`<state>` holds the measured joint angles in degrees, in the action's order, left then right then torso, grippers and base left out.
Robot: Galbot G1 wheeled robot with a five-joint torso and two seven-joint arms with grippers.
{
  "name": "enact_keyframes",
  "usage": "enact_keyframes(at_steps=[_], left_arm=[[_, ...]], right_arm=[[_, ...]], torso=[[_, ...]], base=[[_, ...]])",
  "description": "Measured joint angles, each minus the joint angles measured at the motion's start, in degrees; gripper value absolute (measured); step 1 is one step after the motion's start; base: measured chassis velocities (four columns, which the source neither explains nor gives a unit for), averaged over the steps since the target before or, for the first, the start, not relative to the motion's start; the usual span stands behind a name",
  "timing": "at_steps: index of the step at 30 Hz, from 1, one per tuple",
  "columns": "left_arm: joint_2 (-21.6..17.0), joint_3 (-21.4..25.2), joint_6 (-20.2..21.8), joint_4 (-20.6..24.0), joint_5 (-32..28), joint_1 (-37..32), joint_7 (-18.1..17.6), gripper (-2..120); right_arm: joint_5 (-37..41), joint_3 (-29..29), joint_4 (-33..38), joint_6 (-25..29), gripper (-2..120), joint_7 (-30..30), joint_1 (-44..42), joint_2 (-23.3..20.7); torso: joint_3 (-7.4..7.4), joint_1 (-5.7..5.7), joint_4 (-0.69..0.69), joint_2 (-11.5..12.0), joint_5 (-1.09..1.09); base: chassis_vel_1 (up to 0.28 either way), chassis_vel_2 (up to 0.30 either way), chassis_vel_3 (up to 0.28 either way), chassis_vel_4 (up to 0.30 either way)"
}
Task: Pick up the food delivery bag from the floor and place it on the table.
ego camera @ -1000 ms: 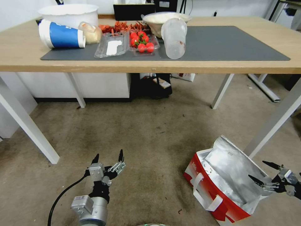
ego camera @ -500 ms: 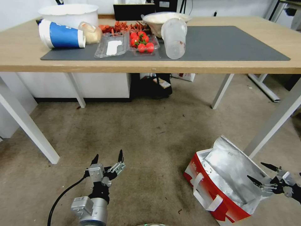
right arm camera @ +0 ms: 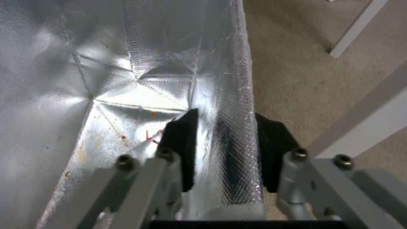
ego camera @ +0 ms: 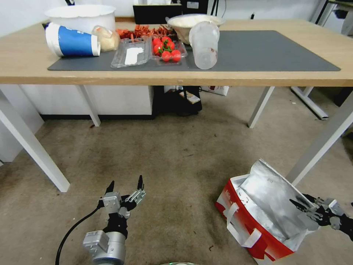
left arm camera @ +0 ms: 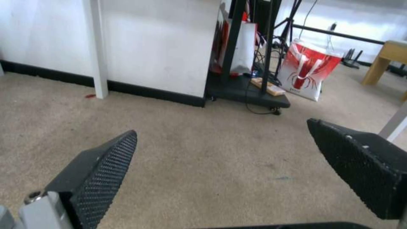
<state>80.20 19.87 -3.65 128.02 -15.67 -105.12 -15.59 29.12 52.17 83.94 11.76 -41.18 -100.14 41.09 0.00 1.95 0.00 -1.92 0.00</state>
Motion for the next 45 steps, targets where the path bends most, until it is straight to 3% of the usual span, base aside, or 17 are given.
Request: enact_keyframes(at_steps=[7,16,24,32,34,45], left_arm=[[-0.1,0.0,-0.1,-0.2,-0.1,0.1,-0.1,100],[-0.2,0.0,-0.1,-0.1,-0.1,0.1,-0.2,100],[-0.2,0.2,-0.3,0.5,-0.1,-0.2,-0.2,100],[0.0,0.2,-0.4,0.8,0.1,-0.4,-0.3,100],[0.0,0.3,-0.6,0.9,0.1,-0.4,-0.3,100],[0.2,0.5,-0.7,0.9,-0.1,0.0,-0.7,100]], right_arm=[[0.2,-0.2,0.6,-0.2,1,0.0,0.1,0.0],[2.9,-0.1,3.0,-0.1,0,-0.8,-0.2,-0.4],[10.4,2.2,9.9,-2.5,0,-5.4,-1.2,-2.7],[18.8,2.4,15.8,-9.6,0,-7.8,0.9,-6.7],[23.0,1.0,17.5,-13.9,0,-7.2,2.8,-8.4],[37.4,-4.3,23.3,-24.4,0,-3.2,7.1,-12.5]], torso=[[0.00,0.00,0.00,0.0,0.00],[0.00,0.00,0.00,0.0,0.00],[0.00,0.00,0.00,0.0,0.00],[0.00,0.00,0.01,0.0,-0.01],[0.00,0.00,0.01,0.0,0.00],[0.00,0.00,0.00,0.0,-0.01]], base=[[0.000,0.000,0.000,0.000],[0.000,0.000,0.000,0.000],[0.000,0.000,0.000,0.000],[0.000,0.000,0.000,0.000],[0.000,0.000,0.000,0.000],[0.000,0.000,0.000,0.000]])
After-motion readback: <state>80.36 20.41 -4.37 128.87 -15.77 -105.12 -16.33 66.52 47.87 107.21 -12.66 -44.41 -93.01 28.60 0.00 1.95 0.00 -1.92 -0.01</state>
